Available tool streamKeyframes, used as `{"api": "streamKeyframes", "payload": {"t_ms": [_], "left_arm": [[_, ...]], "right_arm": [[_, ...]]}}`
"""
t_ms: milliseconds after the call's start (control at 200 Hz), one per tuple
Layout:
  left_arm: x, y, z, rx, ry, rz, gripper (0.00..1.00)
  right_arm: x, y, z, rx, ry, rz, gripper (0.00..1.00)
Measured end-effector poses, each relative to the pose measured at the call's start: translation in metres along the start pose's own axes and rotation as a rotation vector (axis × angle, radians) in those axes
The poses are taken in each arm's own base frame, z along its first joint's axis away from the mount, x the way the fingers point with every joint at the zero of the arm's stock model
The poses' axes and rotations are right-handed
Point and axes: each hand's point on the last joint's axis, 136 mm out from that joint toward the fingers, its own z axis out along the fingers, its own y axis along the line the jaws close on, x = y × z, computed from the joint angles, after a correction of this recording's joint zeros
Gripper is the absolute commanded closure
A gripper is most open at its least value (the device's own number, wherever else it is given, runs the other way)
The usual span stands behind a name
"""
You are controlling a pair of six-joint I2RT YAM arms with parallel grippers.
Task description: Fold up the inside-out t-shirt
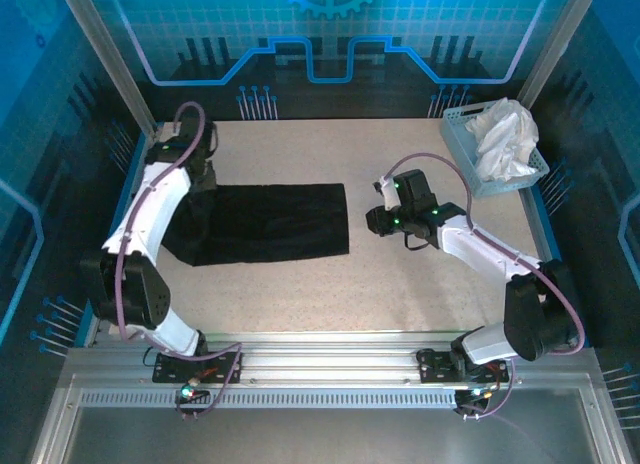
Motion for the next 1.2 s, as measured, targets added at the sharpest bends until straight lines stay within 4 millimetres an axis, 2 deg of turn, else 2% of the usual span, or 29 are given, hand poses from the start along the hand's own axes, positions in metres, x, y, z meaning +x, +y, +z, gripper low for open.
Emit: {"api": "streamKeyframes", "payload": {"t_ms": [140, 275, 370, 400, 495, 570, 640, 720, 785, 845, 890, 945, 1105, 1195], "left_arm": [[0.006, -0.057, -0.013, 0.103, 0.021, 0.057, 1.0], [0.026, -0.13, -0.027, 0.275, 0.07, 0.086, 1.0], [0.042, -0.186, -0.027, 0.406, 0.138, 0.09, 1.0], [0.047, -0.204, -0.025, 0.445, 0.164, 0.086, 0.92], [0.059, -0.256, -0.015, 0.553, 0.242, 0.068, 0.85], [0.065, -0.289, -0.01, 0.64, 0.298, 0.027, 0.79], [0.066, -0.313, -0.009, 0.729, 0.343, -0.025, 0.59], [0.06, -0.334, -0.018, 0.831, 0.371, -0.063, 0.43], [0.053, -0.341, -0.028, 0.898, 0.374, -0.084, 0.32], [0.045, -0.342, -0.035, 0.957, 0.363, -0.104, 0.29], [0.041, -0.334, -0.039, 0.993, 0.356, -0.127, 0.28], [0.039, -0.314, -0.038, 1.011, 0.347, -0.165, 0.27], [0.038, -0.228, -0.026, 0.948, 0.28, -0.292, 0.22], [0.052, -0.208, -0.024, 0.91, 0.255, -0.291, 0.2]], "right_arm": [[-0.001, -0.003, -0.006, 0.009, -0.005, -0.002, 0.74], [-0.001, -0.008, -0.012, 0.024, -0.012, 0.004, 0.74], [0.0, -0.01, -0.015, 0.029, -0.014, 0.005, 0.74], [0.001, -0.01, -0.016, 0.029, -0.012, 0.004, 0.74], [0.003, -0.011, -0.017, 0.032, -0.006, 0.006, 0.74], [0.005, -0.011, -0.018, 0.034, -0.006, 0.006, 0.74], [0.009, -0.011, -0.018, 0.034, -0.001, 0.008, 0.74], [0.011, -0.012, -0.017, 0.035, 0.003, 0.01, 0.74], [0.01, -0.012, -0.017, 0.034, 0.0, 0.017, 0.74], [0.009, -0.011, -0.016, 0.031, -0.006, 0.025, 0.72], [0.007, -0.01, -0.014, 0.026, -0.01, 0.029, 0.71], [0.008, -0.007, -0.008, 0.02, -0.003, 0.031, 0.65], [0.01, 0.012, 0.023, -0.021, 0.059, 0.039, 0.57], [0.0, 0.016, 0.038, -0.04, 0.068, 0.053, 0.56]]}}
